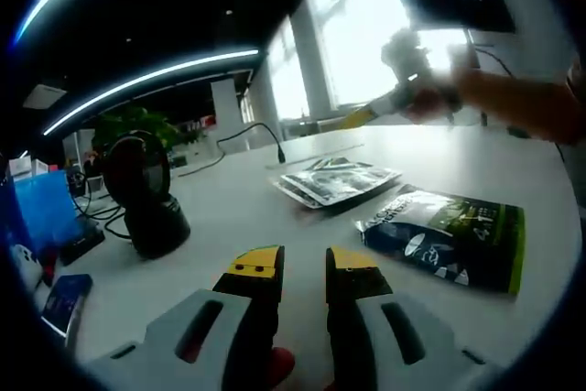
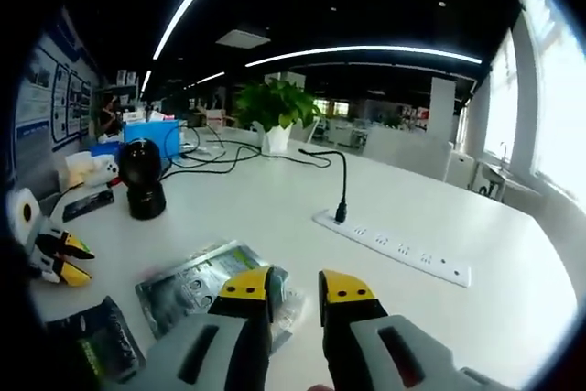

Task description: Clip sheet goods on table flip sheet goods clip sheet goods scan sheet goods put sheet goods back to table

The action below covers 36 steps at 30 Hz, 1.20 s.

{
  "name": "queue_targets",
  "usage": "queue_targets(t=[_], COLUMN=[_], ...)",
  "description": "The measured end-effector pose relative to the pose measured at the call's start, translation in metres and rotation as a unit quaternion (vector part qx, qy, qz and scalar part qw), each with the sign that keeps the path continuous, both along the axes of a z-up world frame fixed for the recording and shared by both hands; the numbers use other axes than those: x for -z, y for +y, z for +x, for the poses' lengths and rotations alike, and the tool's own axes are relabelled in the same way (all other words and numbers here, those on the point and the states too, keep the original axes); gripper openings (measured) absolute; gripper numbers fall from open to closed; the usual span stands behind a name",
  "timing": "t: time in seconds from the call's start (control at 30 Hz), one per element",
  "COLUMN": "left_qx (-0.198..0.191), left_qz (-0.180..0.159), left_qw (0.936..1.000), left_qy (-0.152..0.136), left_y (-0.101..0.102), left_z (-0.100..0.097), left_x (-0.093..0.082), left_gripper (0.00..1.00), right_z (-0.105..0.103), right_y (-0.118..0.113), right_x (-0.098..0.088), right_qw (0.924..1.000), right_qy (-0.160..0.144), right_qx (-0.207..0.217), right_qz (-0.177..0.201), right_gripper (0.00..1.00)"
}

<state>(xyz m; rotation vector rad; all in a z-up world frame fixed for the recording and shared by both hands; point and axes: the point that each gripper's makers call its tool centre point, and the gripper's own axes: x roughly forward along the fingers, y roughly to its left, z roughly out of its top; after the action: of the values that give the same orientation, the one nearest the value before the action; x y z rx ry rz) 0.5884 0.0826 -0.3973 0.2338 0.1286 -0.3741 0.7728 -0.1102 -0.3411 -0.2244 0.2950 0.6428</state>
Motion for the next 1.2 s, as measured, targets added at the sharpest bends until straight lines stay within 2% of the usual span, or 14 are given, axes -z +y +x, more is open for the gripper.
queue_targets(t=[0.33, 0.5, 0.57, 0.7, 0.87, 1.03, 1.2], left_qx=[0.000, 0.000, 0.001, 0.000, 0.001, 0.000, 0.000], left_qz=[0.002, 0.002, 0.003, 0.004, 0.002, 0.006, 0.011], left_qw=[1.0000, 1.0000, 1.0000, 1.0000, 1.0000, 1.0000, 0.9999], left_qy=[0.000, 0.001, 0.001, 0.001, 0.002, 0.002, 0.002], left_y=[0.000, 0.000, 0.000, 0.000, 0.000, -0.001, -0.001], left_z=[0.000, 0.000, 0.000, -0.001, 0.000, 0.000, 0.001], left_x=[0.000, 0.000, 0.000, 0.000, 0.000, 0.001, 0.002], left_gripper=[0.11, 0.11, 0.11, 0.11, 0.11, 0.11, 0.11], right_z=[-0.018, -0.026, -0.029, -0.043, -0.061, -0.071, -0.081], right_y=[0.003, 0.002, 0.001, 0.003, 0.002, -0.009, -0.019], right_x=[-0.010, -0.016, -0.018, -0.021, -0.018, -0.016, -0.013], right_qw=[0.9998, 0.9996, 0.9995, 0.9989, 0.9984, 0.9982, 0.9983], right_qy=[-0.011, -0.014, -0.013, -0.019, -0.029, -0.043, -0.044], right_qx=[-0.015, -0.022, -0.024, -0.037, -0.049, -0.040, -0.037], right_qz=[0.002, 0.013, 0.017, 0.020, 0.003, -0.011, -0.007], right_gripper=[0.13, 0.06, 0.00, 0.00, 0.00, 0.00, 0.00])
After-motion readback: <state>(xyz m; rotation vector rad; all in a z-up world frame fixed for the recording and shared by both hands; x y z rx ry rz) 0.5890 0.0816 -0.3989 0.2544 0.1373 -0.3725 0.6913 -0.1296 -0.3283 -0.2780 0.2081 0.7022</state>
